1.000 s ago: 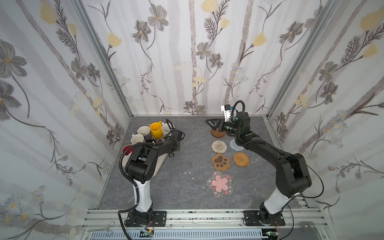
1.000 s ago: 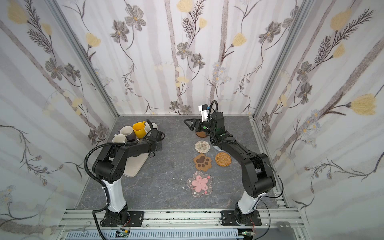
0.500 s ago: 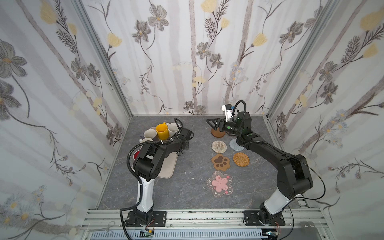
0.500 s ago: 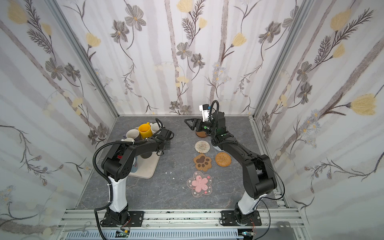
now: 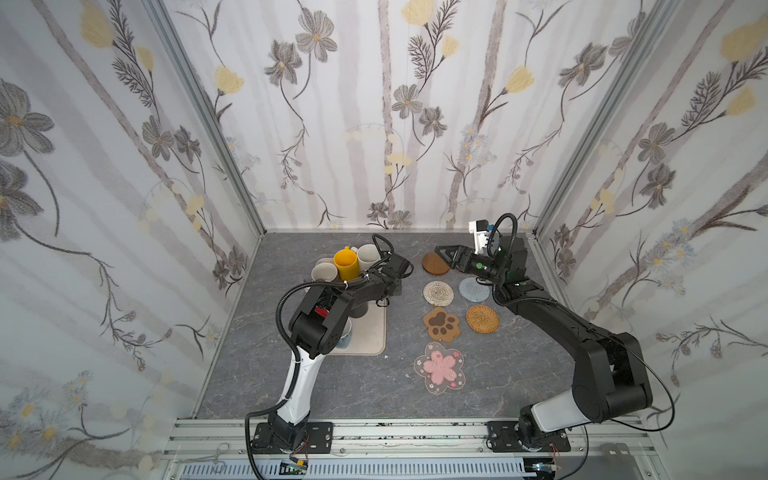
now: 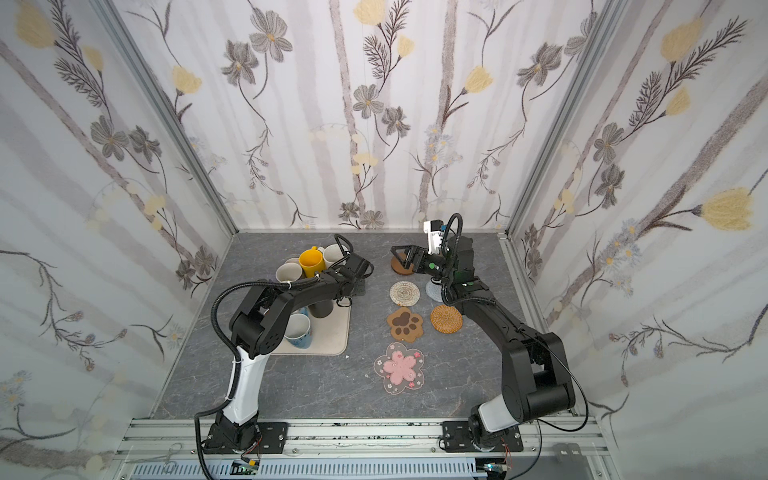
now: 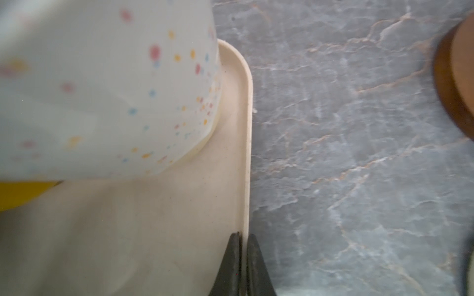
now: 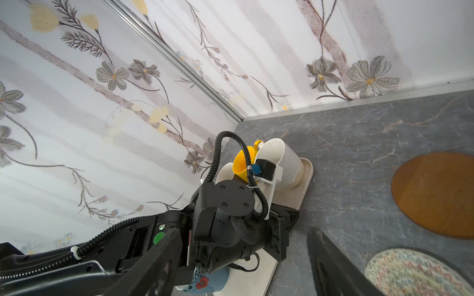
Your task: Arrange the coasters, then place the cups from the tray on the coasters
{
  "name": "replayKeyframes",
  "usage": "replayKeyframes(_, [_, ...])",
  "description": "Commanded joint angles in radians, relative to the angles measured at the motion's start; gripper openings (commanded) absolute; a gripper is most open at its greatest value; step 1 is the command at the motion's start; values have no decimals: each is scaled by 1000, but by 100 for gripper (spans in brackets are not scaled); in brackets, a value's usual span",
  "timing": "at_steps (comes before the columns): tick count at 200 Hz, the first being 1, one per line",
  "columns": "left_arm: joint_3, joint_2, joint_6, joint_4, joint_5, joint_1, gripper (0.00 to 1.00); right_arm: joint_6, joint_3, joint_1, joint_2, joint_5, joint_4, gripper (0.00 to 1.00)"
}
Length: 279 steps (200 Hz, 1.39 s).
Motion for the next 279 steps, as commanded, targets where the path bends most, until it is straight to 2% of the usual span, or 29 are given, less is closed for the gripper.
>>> replayKeyframes(1, [45, 52, -68, 23, 275, -47, 0, -8, -36, -19, -50, 21, -27, 78])
replayKeyframes(52, [113, 99, -88, 23, 274, -76, 0, -69, -79, -43, -144, 54, -129, 79])
replayKeyframes(106, [130, 70, -68, 23, 269, -81, 28, -107, -95, -42, -183, 94, -211, 79])
replayKeyframes(160, [154, 12, -46, 23, 280, -89, 46, -137, -96, -42, -272, 150, -306, 81])
replayKeyframes(279, [96, -219, -3, 24, 266, -105, 72, -189, -58, -38, -372, 248, -464, 85])
